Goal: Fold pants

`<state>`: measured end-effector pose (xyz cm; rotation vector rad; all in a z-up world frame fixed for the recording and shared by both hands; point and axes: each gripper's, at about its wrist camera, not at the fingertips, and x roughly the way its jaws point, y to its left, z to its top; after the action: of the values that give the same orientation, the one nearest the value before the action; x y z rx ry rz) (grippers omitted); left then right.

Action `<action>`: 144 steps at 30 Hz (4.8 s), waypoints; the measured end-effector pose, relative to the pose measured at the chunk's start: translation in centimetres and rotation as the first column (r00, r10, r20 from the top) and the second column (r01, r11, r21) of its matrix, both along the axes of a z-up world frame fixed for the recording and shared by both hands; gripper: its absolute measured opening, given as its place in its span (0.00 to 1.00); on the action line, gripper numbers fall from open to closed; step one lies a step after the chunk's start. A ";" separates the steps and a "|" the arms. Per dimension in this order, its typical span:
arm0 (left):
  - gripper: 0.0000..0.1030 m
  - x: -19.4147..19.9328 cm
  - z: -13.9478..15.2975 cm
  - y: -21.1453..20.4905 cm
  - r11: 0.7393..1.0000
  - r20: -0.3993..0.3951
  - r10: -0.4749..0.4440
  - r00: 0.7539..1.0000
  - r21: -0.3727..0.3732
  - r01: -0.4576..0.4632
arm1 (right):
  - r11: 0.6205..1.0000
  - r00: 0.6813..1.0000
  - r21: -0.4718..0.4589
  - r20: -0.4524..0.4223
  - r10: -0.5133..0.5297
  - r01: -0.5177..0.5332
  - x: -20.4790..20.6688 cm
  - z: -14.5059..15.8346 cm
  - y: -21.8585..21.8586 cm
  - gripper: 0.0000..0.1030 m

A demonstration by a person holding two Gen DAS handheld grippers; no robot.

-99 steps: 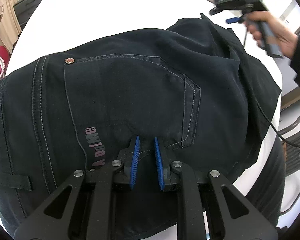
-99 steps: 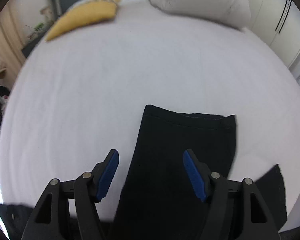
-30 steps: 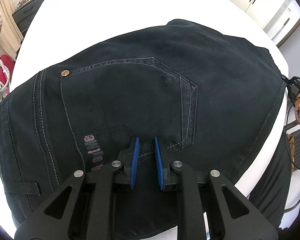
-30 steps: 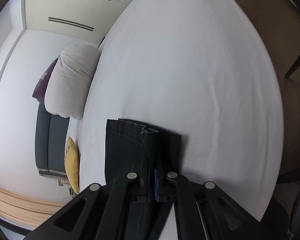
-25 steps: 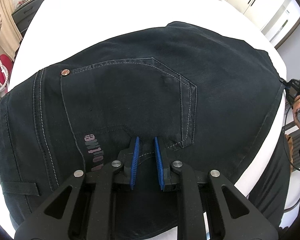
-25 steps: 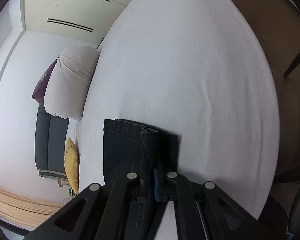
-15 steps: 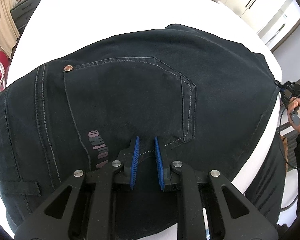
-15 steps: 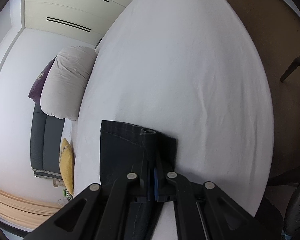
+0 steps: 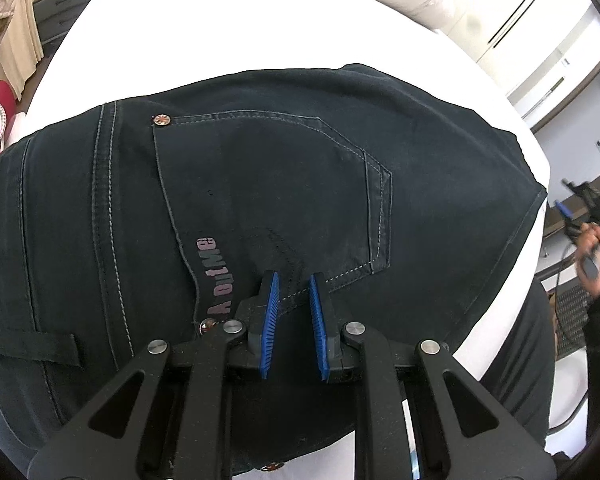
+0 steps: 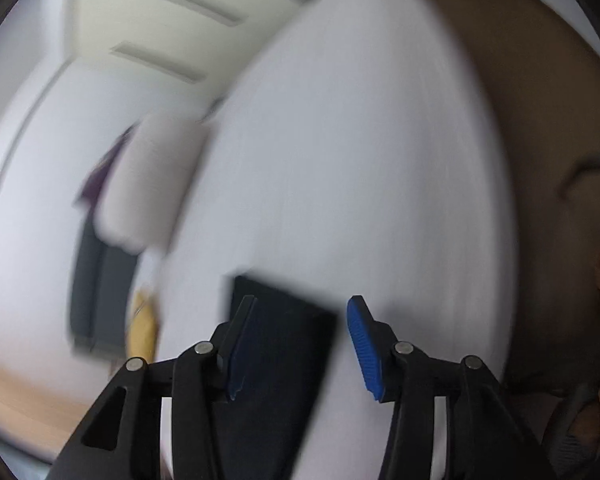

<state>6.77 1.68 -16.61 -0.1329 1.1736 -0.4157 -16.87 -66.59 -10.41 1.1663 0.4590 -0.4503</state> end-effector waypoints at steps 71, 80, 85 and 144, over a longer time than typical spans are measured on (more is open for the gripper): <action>0.15 -1.0 0.3 3.1 0.994 -0.014 0.034 0.999 -0.104 -0.035 | 0.854 0.855 0.061 -0.033 0.518 -0.516 5.7 0.8 16.8 0.12; 0.15 -0.7 0.3 3.7 0.994 -0.028 0.028 0.999 -0.107 -0.031 | 0.546 0.578 0.296 0.028 0.815 -0.784 19.1 -6.3 27.1 0.12; 0.15 -0.4 0.4 3.2 0.996 -0.027 0.011 1.000 -0.086 -0.013 | 0.629 0.679 0.344 0.032 0.734 -0.697 19.6 -10.0 22.4 0.00; 0.10 5.3 0.7 8.6 0.962 -0.038 0.201 0.979 -0.183 -0.204 | 0.578 0.567 0.220 -0.116 0.815 -0.786 33.7 -9.8 34.0 0.00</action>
<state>12.10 10.32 -15.87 -0.4170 1.1257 -0.3428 16.78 -32.62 -20.19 0.9167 1.1658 0.2915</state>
